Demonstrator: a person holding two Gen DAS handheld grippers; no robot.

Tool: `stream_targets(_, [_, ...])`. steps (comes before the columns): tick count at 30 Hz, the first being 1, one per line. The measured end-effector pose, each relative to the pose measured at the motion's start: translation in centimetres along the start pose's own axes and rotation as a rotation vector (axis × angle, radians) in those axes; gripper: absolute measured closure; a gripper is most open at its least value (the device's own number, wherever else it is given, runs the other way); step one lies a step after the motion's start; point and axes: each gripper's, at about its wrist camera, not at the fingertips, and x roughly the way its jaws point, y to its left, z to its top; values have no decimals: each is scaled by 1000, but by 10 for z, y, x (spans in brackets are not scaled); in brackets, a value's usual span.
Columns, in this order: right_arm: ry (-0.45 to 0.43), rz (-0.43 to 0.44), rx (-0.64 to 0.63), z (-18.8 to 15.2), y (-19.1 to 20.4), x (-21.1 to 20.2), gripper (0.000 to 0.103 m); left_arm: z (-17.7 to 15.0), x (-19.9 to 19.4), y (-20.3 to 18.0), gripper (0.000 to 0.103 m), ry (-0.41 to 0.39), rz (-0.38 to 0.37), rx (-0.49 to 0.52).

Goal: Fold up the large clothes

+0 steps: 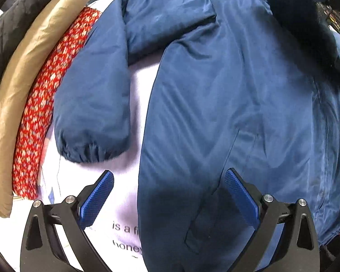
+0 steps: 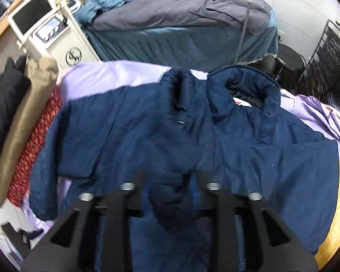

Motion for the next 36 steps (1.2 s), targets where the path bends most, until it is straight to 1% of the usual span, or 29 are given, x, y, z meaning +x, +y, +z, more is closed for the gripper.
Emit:
stream_targets(1, [7,6,-19,-4,6,2,27,4,0,-2,7,-2,0,2])
stream_targets(2, [12,27,-32,-9,10,2,23,7,0,-2,7,-4,-1,4])
stream_targets(5, [41,74,-77,-24,16,3,23,17,0,-5,7,-11,-2,14])
stream_targets(8, [32,35,-69,-35,2,-1,23,33,-4,-12,7,-35,-13,35])
stream_targets(12, [69,-46,43,-50,-48,0,23,65,-17,-31,7,-96,-59,80])
stream_targets(14, [75,-127,90,-56,-78,-1,23,84,-24,-47,8,-130,-90,110])
stream_targets(15, [74,-177,99,-62,-93,-2,23,93,-28,-55,8,-144,-103,122])
stream_targets(18, [84,-286,88,-75,-119,-3,23,123,-35,-86,9,-196,-152,167])
stream_targets(20, [120,-342,59,-88,-134,1,23,143,-32,-109,9,-204,-172,199])
stream_targets(21, [148,-358,51,-94,-139,6,23,145,-29,-117,9,-202,-179,208])
stream_targets(23, [179,-359,53,-105,-147,13,23,157,-15,-137,9,-172,-189,228])
stream_targets(25, [188,-358,49,-117,-150,20,23,168,5,-159,10,-120,-175,241])
stream_targets(28, [187,-387,23,-124,-147,32,23,173,36,-173,8,-53,-143,254])
stream_targets(30, [195,-402,15,-127,-146,39,22,174,48,-173,5,-32,-144,232])
stream_targets(32, [197,-402,31,-129,-149,44,22,178,54,-169,5,-25,-171,200])
stream_targets(36, [203,-402,33,-126,-151,52,20,178,58,-165,5,-20,-169,205])
